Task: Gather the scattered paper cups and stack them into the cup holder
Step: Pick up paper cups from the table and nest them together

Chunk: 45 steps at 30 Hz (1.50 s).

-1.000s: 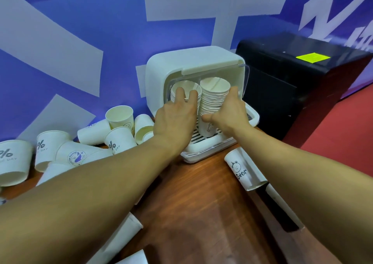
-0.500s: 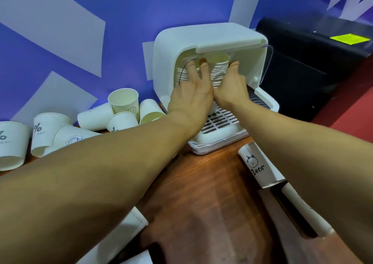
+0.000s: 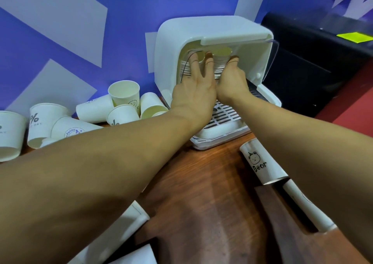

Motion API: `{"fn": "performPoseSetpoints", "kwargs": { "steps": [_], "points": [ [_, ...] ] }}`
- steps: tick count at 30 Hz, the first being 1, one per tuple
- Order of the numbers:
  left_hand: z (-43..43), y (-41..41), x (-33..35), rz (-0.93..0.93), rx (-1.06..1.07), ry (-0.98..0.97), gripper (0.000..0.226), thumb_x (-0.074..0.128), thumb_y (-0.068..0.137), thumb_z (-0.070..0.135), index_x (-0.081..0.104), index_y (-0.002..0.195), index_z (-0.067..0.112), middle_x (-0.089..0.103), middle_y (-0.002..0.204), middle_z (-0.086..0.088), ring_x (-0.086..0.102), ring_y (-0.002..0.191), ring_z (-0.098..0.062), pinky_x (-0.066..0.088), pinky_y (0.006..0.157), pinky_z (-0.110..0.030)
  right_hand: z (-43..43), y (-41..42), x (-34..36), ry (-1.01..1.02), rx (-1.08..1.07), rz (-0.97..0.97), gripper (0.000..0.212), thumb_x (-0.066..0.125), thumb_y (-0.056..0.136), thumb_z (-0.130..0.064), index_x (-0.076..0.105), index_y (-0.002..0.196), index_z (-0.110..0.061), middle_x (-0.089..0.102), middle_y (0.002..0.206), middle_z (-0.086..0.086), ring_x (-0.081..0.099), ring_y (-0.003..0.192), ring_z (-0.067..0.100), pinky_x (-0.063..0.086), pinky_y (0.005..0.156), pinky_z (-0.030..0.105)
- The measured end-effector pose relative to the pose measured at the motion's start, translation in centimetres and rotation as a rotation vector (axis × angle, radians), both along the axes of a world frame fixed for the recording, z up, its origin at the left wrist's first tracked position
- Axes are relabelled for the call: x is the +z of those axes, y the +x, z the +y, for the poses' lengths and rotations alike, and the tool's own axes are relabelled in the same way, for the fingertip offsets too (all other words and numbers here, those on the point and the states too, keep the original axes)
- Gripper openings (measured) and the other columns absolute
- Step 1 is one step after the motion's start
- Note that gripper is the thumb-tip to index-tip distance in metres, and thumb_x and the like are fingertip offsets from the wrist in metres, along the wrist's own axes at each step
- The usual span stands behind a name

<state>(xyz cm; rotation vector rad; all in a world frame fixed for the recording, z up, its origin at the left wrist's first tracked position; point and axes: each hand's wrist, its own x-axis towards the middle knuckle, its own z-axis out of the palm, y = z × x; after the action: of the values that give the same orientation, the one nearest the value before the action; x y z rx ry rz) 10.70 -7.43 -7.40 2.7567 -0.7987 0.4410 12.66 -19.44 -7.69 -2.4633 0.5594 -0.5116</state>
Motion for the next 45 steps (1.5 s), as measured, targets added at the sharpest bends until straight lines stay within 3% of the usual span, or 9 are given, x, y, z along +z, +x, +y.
{"fn": "performPoseSetpoints", "kwargs": {
  "steps": [3,8,16,21,26,33,37,41,45],
  "points": [
    [0.8,-0.6,0.3,0.020,-0.072,0.022,0.099,0.067,0.080,0.005,0.004,0.155,0.020,-0.004,0.160,-0.017,0.060,0.105,-0.039,0.042,0.070,-0.040,0.2,-0.9,0.3,-0.008,-0.006,-0.012,0.071,0.075,0.077,-0.021,0.031,0.129,-0.001,0.054,0.125,0.020,0.054,0.112,0.037,0.046,0.094,0.049],
    [3.0,-2.5,2.3,0.036,-0.213,0.022,0.096,0.058,0.080,-0.005,0.011,0.156,0.029,-0.010,0.163,-0.002,0.062,0.096,-0.033,0.037,0.066,-0.036,0.6,-4.5,1.3,0.025,-0.062,-0.118,0.069,0.075,0.075,-0.019,0.037,0.131,-0.006,0.054,0.126,0.015,0.055,0.114,0.033,0.047,0.092,0.038],
    [10.3,-10.4,4.4,-0.021,-0.153,-0.144,0.071,0.068,0.082,0.015,0.039,0.144,0.031,0.039,0.146,0.000,0.063,0.100,-0.034,0.050,0.071,-0.041,7.9,-16.5,4.3,0.143,0.021,-0.300,0.056,0.081,0.069,-0.021,0.054,0.118,-0.017,0.064,0.105,-0.002,0.066,0.092,0.013,0.052,0.091,0.040],
    [18.3,-16.6,3.3,0.023,-0.014,-0.230,0.049,0.065,0.089,0.034,0.049,0.135,0.031,0.046,0.138,0.006,0.058,0.109,-0.021,0.046,0.078,-0.036,13.9,-22.7,3.6,0.277,0.135,-0.307,0.044,0.082,0.071,-0.020,0.060,0.109,-0.019,0.066,0.094,-0.005,0.068,0.085,0.009,0.057,0.084,0.036],
    [25.8,-21.9,1.4,0.046,0.101,-0.324,0.041,0.063,0.088,0.041,0.056,0.127,0.032,0.052,0.130,0.007,0.063,0.095,-0.013,0.050,0.081,-0.040,19.2,-26.5,2.5,0.312,0.238,-0.278,0.039,0.081,0.072,-0.017,0.064,0.108,-0.015,0.069,0.095,-0.004,0.066,0.079,0.004,0.056,0.076,0.022],
    [32.1,-28.2,-1.4,0.087,0.324,-0.423,0.035,0.066,0.086,0.039,0.062,0.120,0.032,0.052,0.125,0.010,0.060,0.100,-0.016,0.049,0.082,-0.038,24.6,-29.7,-0.7,0.116,0.374,-0.215,0.037,0.080,0.074,-0.025,0.065,0.107,-0.018,0.067,0.099,-0.007,0.061,0.083,0.009,0.043,0.075,0.018],
    [34.9,-31.0,-2.8,0.070,0.505,-0.507,0.033,0.065,0.087,0.040,0.061,0.120,0.033,0.048,0.126,0.009,0.059,0.103,-0.017,0.048,0.083,-0.035,26.2,-30.4,-3.5,-0.043,0.373,-0.204,0.038,0.072,0.081,-0.033,0.063,0.113,-0.015,0.062,0.113,0.001,0.055,0.101,0.021,0.038,0.080,0.026],
    [36.9,-33.0,-4.7,0.036,0.676,-0.621,0.034,0.065,0.087,0.039,0.059,0.120,0.033,0.046,0.127,0.007,0.059,0.098,-0.019,0.046,0.075,-0.034,27.4,-31.3,-5.3,-0.138,0.343,-0.289,0.035,0.072,0.081,-0.024,0.062,0.112,-0.012,0.059,0.111,0.006,0.051,0.099,0.028,0.027,0.073,0.020],
    [37.6,-33.6,-6.3,0.039,0.764,-0.687,0.038,0.064,0.088,0.040,0.057,0.124,0.030,0.051,0.123,0.003,0.057,0.100,-0.018,0.039,0.072,-0.031,28.2,-31.9,-6.1,-0.269,0.366,-0.355,0.033,0.071,0.077,-0.015,0.064,0.109,-0.012,0.056,0.108,0.009,0.050,0.095,0.029,0.043,0.073,0.033]
  ]
}}
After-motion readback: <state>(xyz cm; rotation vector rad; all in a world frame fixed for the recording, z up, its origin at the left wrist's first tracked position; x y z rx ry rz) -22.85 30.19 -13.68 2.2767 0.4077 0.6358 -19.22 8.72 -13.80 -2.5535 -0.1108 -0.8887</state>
